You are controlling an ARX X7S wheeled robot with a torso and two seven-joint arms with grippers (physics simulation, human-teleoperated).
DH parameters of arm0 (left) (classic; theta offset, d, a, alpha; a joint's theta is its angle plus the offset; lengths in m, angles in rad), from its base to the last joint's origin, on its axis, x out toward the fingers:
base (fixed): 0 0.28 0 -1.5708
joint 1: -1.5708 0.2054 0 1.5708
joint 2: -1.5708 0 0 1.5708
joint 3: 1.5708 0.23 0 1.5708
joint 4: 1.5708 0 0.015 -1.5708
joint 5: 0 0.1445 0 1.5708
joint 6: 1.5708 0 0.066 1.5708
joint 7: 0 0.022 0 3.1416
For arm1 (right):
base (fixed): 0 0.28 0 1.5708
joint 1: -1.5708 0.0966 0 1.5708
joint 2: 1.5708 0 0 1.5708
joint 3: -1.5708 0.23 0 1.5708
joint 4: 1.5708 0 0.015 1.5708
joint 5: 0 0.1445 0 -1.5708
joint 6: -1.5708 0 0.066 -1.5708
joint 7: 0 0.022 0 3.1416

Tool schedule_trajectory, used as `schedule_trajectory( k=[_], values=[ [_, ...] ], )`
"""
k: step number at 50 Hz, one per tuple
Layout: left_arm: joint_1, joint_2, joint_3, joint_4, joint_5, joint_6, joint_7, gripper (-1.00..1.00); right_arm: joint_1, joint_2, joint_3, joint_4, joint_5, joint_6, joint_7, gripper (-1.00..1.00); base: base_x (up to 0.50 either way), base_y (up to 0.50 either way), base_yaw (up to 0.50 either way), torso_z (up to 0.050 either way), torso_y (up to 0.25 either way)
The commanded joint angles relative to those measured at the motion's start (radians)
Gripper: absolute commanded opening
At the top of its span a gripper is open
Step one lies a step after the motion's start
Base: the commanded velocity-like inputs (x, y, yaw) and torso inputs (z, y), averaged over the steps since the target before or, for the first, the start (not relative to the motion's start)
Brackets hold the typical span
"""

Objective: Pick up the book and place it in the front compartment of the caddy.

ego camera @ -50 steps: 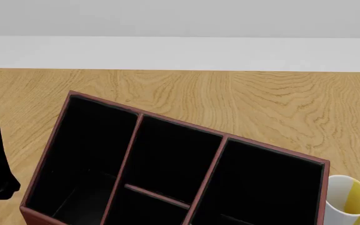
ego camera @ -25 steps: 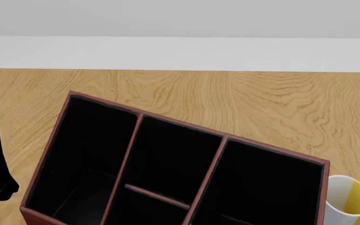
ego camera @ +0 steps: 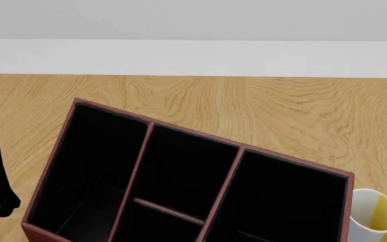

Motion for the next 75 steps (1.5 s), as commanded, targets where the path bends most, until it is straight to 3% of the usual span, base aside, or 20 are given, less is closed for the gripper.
schedule_trajectory(
  k=[1, 10, 24, 32, 45, 75],
  values=[
    [0.002, -0.003, 0.002, 0.0, -0.005, 0.005, -0.004, 1.0, 0.17, -0.116, -0.027, -0.019, 0.365, -0.02, 0.261, -1.0, 0.0, 0.0, 0.0, 0.0, 0.0],
    [0.0, -0.006, 0.002, 0.0, -0.012, 0.007, -0.008, 1.0, 0.36, -0.193, -0.142, -0.033, 0.598, -0.116, 0.488, -1.0, 0.0, 0.0, 0.0, 0.0, 0.0],
    [-0.014, -0.01, 0.002, -0.001, -0.028, 0.002, -0.018, 1.0, 0.545, -0.234, -0.169, -0.06, 0.781, -0.229, 0.6, -1.0, 0.0, 0.0, 0.0, 0.0, 0.0],
    [-0.007, -0.012, 0.005, -0.001, -0.026, 0.011, -0.018, 1.0, 0.637, -0.252, -0.083, -0.091, 0.891, -0.343, 0.599, -1.0, 0.0, 0.0, 0.0, 0.0, 0.0],
    [0.009, -0.018, 0.005, -0.005, -0.02, 0.03, -0.014, 1.0, 0.775, -0.271, -0.011, -0.067, 1.005, -0.39, 0.577, -1.0, 0.0, 0.0, 0.0, 0.0, 0.0],
    [0.024, -0.029, 0.002, -0.011, -0.023, 0.055, -0.016, 1.0, 0.941, -0.271, 0.144, 0.264, 0.991, -0.221, 0.355, -1.0, 0.0, 0.0, 0.0, 0.0, 0.001]
  ],
)
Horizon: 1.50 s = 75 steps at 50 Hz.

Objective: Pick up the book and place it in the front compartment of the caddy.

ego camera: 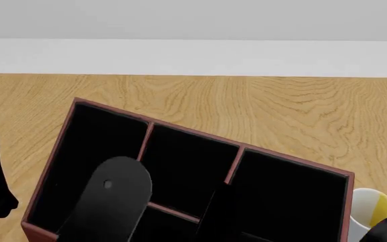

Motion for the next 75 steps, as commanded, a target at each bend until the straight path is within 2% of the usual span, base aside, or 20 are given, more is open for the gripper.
schedule_trajectory(
  k=[1, 15, 21, 26, 37, 47, 61, 75],
  values=[
    [0.008, -0.006, -0.005, 0.0, -0.004, 0.01, -0.001, 1.0, 0.047, 0.002, 0.066, 0.144, -0.069, 0.1, -0.078, -1.0, 0.0, 0.0, 0.0, 0.0, 0.0],
    [0.001, -0.014, -0.009, 0.0, -0.014, 0.007, -0.012, 1.0, -0.013, 0.002, 0.155, 0.306, -0.246, 0.261, -0.231, -1.0, 0.0, 0.0, 0.0, 0.0, 0.001],
    [-0.008, -0.014, -0.009, -0.002, -0.019, 0.004, -0.018, 1.0, 0.002, -0.031, 0.197, 0.4, -0.35, 0.357, -0.325, -1.0, 0.0, 0.0, 0.0, 0.0, 0.002],
    [-0.007, -0.015, -0.005, -0.006, -0.017, 0.007, -0.018, 1.0, 0.002, -0.057, 0.231, 0.45, -0.485, 0.419, -0.446, -1.0, 0.0, 0.0, 0.0, 0.0, 0.0],
    [-0.009, -0.021, -0.011, -0.012, -0.021, 0.011, -0.021, 1.0, 0.049, -0.088, 0.22, 0.541, -0.832, 0.394, -0.788, -1.0, 0.0, 0.0, 0.0, 0.0, 0.002],
    [0.008, -0.019, 0.001, -0.023, -0.002, 0.033, -0.011, 1.0, 0.11, -0.105, 0.13, 0.655, -1.056, 0.343, -1.051, -1.0, 0.0, 0.0, 0.0, 0.0, 0.001],
    [0.023, -0.025, -0.003, -0.02, -0.004, 0.043, -0.014, 1.0, 0.205, -0.173, 0.01, 0.903, -1.212, 0.276, -1.286, -1.0, 0.0, 0.0, 0.0, 0.0, 0.001],
    [0.037, -0.025, 0.0, -0.033, 0.006, 0.063, -0.007, 1.0, 0.294, -0.28, -0.26, 1.085, -1.418, 0.213, -1.585, -1.0, 0.0, 0.0, 0.0, 0.0, 0.001]
  ],
)
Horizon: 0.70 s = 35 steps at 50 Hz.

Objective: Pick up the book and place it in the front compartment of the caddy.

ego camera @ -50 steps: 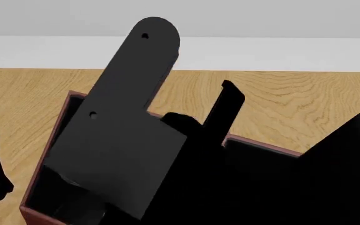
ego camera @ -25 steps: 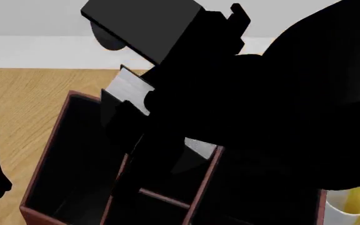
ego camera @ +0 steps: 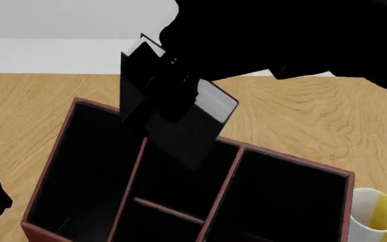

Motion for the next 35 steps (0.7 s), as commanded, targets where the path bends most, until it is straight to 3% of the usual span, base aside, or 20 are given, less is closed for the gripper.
schedule_trajectory(
  k=[1, 18, 35],
  values=[
    [0.018, -0.001, 0.002, -0.01, 0.011, 0.021, 0.008, 1.0, 0.083, -0.079, -0.191, 0.15, -0.213, -0.061, -0.248, -1.0, 0.0, 0.0, 0.0, 0.0, 0.0],
    [0.044, 0.003, 0.005, -0.071, 0.049, 0.078, 0.045, 1.0, 0.053, -0.148, -0.328, 0.272, -0.326, -0.191, -0.404, -1.0, 0.0, 0.0, 0.0, 0.0, 0.001],
    [0.04, 0.005, 0.025, -0.085, 0.066, 0.086, 0.044, 1.0, -0.005, -0.163, -0.372, 0.311, -0.393, -0.32, -0.446, -1.0, 0.0, 0.0, 0.0, 0.0, 0.001]
  ],
)
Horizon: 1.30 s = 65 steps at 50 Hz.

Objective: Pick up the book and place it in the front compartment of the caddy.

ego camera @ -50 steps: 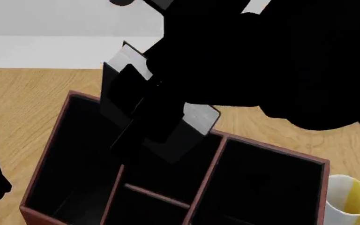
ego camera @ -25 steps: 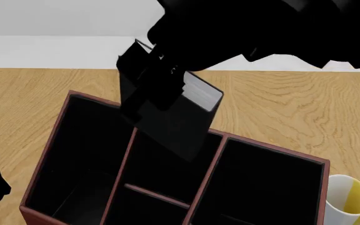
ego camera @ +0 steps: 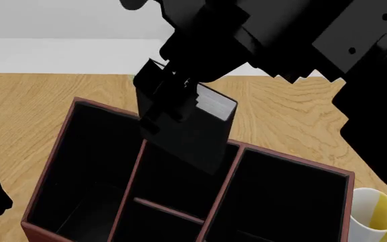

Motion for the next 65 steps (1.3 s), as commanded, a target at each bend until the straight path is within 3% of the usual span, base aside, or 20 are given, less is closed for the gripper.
schedule_trajectory(
  k=[1, 65],
  values=[
    [0.002, 0.001, 0.011, -0.011, 0.013, 0.009, 0.002, 1.0, -0.022, -0.011, -0.025, 0.028, -0.076, -0.092, -0.036, -1.0, 0.0, 0.0, 0.0, 0.0, 0.0],
    [-0.004, -0.014, 0.019, -0.004, 0.0, 0.012, -0.015, 1.0, -0.175, 0.004, -0.078, -0.035, -0.144, -0.203, 0.041, -1.0, 0.0, 0.0, 0.0, 0.0, 0.001]
  ],
)
